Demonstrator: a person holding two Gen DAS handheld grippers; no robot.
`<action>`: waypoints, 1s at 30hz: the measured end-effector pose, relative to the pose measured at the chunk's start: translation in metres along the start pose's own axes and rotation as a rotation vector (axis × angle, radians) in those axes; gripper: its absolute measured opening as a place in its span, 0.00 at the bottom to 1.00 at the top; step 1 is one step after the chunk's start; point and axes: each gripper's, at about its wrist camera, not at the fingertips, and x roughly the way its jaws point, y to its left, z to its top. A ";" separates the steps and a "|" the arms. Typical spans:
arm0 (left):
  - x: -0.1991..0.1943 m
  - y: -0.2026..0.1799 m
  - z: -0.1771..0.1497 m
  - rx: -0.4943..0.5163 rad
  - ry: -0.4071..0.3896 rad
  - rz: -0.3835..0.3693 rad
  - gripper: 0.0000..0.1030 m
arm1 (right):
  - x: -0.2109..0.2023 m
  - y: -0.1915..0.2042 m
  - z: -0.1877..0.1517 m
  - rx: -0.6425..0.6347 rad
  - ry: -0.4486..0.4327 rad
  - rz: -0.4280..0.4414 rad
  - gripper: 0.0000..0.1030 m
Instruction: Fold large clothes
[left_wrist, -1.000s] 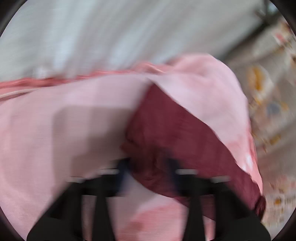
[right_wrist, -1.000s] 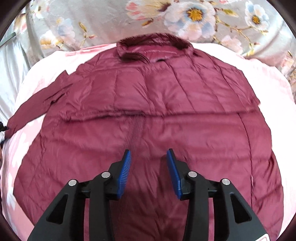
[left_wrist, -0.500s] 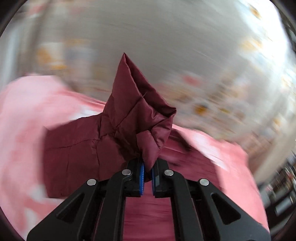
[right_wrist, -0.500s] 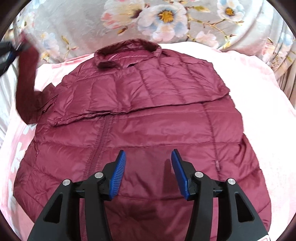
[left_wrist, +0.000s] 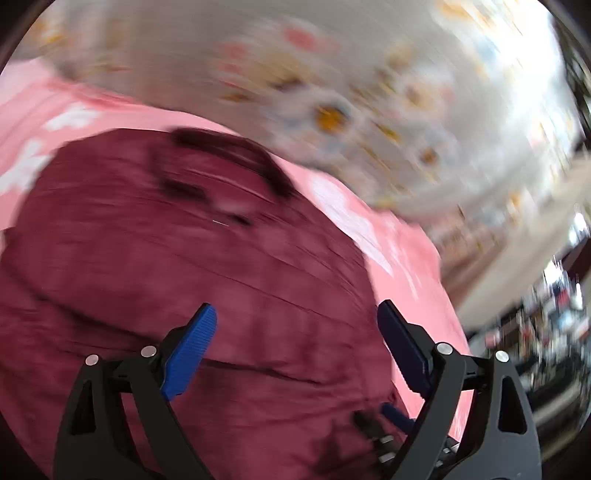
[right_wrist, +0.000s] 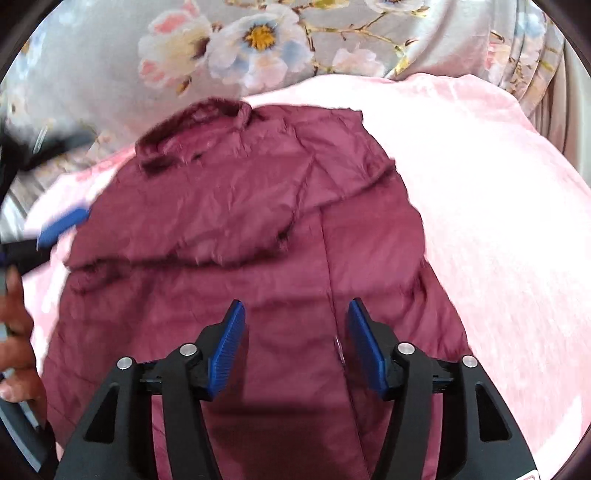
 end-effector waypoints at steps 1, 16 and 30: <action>-0.007 0.020 0.008 -0.048 -0.022 0.024 0.84 | 0.002 0.001 0.008 0.009 -0.007 0.017 0.57; -0.026 0.205 0.035 -0.403 -0.055 0.333 0.64 | 0.035 0.034 0.078 0.004 -0.077 0.037 0.01; 0.014 0.187 0.028 -0.174 -0.035 0.520 0.59 | 0.108 0.008 0.083 -0.078 -0.008 -0.093 0.02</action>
